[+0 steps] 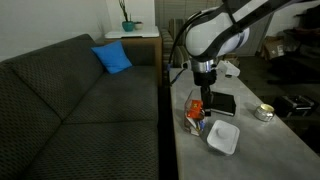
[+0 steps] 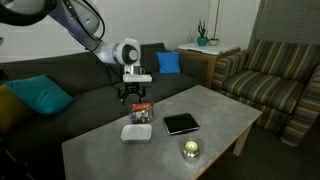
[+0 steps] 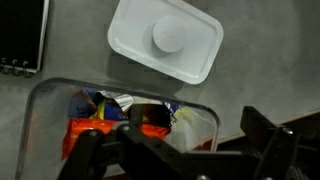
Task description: Remove the orange object from the storage container and put it on the table
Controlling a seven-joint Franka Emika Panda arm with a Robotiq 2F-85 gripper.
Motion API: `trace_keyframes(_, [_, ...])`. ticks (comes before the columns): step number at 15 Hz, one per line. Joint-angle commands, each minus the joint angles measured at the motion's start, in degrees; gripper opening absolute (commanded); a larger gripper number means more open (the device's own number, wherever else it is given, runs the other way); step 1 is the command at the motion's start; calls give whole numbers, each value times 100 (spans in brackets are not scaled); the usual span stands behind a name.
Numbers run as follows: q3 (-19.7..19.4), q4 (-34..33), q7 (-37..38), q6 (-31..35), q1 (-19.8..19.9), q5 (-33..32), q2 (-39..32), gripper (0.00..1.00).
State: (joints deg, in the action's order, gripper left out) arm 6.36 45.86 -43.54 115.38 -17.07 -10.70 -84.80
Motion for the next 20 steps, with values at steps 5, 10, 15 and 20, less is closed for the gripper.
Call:
trace_keyframes(5, [-99,-26,290,460,21,-66,5,100])
trace_keyframes(10, [-252,91,330,961,-16,-198,18,100])
trace_keyframes(15, [-257,337,-96,1411,38,-441,12,100])
trace_keyframes(20, [-213,241,0,1247,24,-373,8,100])
